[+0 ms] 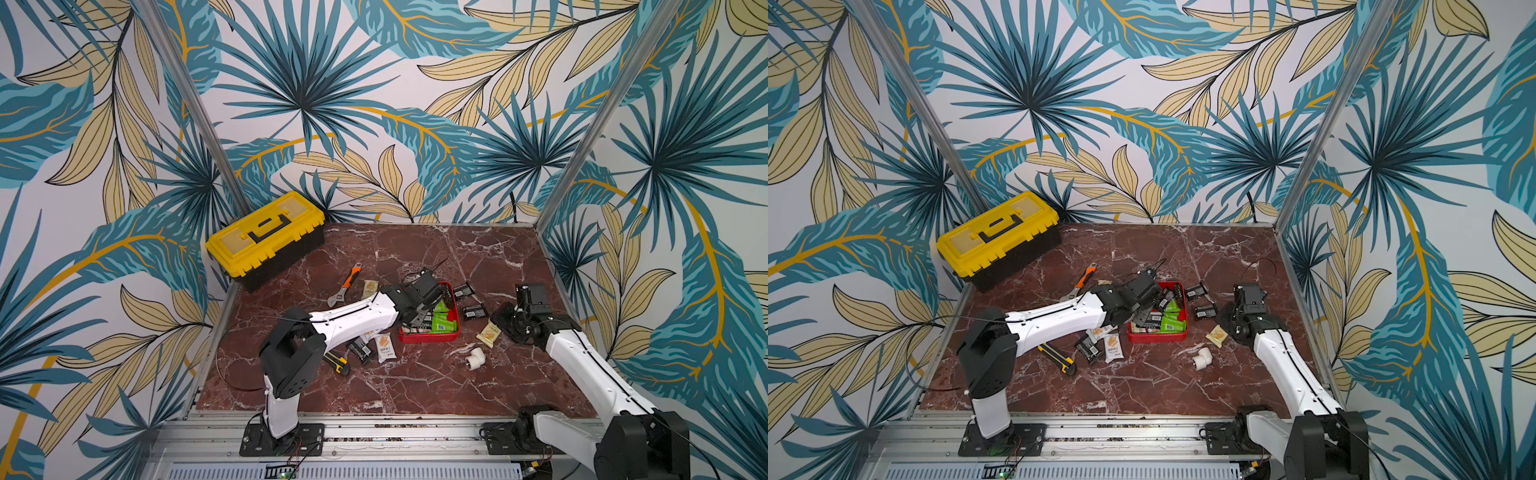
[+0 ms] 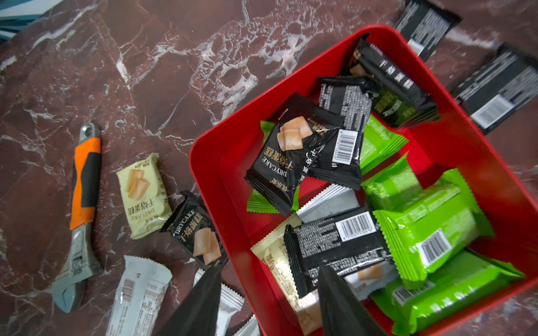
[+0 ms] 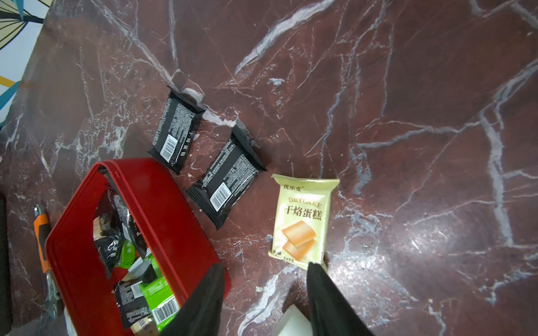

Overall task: Take the cookies out of the storage box
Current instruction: Place the cookie at the center of the board, then pick up the cookie from the storage box.

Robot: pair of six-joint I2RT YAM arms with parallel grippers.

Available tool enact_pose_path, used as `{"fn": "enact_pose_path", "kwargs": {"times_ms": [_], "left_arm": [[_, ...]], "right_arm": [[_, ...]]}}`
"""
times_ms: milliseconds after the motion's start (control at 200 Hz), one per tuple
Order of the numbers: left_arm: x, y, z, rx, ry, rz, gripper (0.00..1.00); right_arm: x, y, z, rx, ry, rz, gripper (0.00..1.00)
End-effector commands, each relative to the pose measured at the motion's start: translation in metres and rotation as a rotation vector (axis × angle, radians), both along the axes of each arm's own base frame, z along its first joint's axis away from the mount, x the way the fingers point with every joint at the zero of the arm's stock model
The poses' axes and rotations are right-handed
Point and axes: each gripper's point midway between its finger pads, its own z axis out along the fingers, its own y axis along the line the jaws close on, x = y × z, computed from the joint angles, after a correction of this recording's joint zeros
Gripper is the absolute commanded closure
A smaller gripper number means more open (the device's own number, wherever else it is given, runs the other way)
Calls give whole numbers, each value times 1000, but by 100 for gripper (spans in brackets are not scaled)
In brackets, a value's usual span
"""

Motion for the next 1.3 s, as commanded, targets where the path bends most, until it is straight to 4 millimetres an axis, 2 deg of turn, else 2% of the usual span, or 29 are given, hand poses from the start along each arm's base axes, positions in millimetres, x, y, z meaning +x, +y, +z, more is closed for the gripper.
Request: {"fn": "enact_pose_path", "kwargs": {"times_ms": [0,320,761,936,1297], "left_arm": [[5,-3,-1,96,4,-64,42],[29,-24,-22,159,-12,-81,43],[55,-37,-38,197,-63,-42,52],[60,-43,-40,195,-70,-40,56],[65,-43,-38,203,-92,-36,71]], "right_arm": [[-8,2,2,-5,23,36,49],[-9,4,9,-12,16,70,49],[-8,5,8,-7,16,74,49],[-9,7,6,-2,22,80,49],[-7,9,7,-1,23,98,49]]}}
